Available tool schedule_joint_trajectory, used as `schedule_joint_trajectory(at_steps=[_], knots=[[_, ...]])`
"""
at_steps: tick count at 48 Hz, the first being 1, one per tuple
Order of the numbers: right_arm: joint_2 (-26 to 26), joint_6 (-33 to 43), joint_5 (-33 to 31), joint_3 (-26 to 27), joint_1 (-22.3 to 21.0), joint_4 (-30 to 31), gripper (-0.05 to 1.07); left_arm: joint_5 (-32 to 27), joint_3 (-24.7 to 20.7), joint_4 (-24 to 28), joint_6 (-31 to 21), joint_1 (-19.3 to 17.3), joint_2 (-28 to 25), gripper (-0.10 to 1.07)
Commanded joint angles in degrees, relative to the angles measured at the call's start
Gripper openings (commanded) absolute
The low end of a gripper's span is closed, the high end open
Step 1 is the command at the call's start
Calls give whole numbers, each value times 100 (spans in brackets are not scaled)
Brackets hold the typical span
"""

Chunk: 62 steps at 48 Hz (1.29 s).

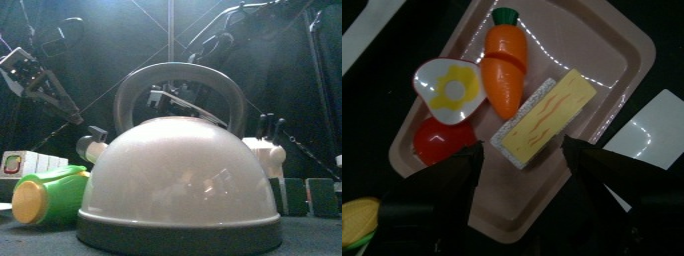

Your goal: Grab egg sushi

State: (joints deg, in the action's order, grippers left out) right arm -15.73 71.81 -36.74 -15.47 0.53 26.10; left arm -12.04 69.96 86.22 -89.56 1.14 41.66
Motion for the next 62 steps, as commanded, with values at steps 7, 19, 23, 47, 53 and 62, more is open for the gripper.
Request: schedule_joint_trajectory(at_steps=[7, 19, 23, 47, 53, 62], knots=[[9, 0, 97, 105, -176, 9, 96, 9, -62, -9, 9, -18, -9, 91], [-141, 0, 176, 123, -255, -18, 96, 9, -53, 0, 9, -35, -9, 91], [-185, 0, 176, 132, -264, -26, 96, 9, -44, 0, 9, -44, -9, 91], [-264, -9, 149, 343, -246, -79, 96, 9, -44, 0, 9, -53, -9, 91], [-369, -18, 62, 334, -246, -123, 96, 0, -44, 0, 9, -53, -9, 91], [-439, -35, 9, 308, -246, -123, 95, 0, -44, 0, 9, -53, -9, 91]])
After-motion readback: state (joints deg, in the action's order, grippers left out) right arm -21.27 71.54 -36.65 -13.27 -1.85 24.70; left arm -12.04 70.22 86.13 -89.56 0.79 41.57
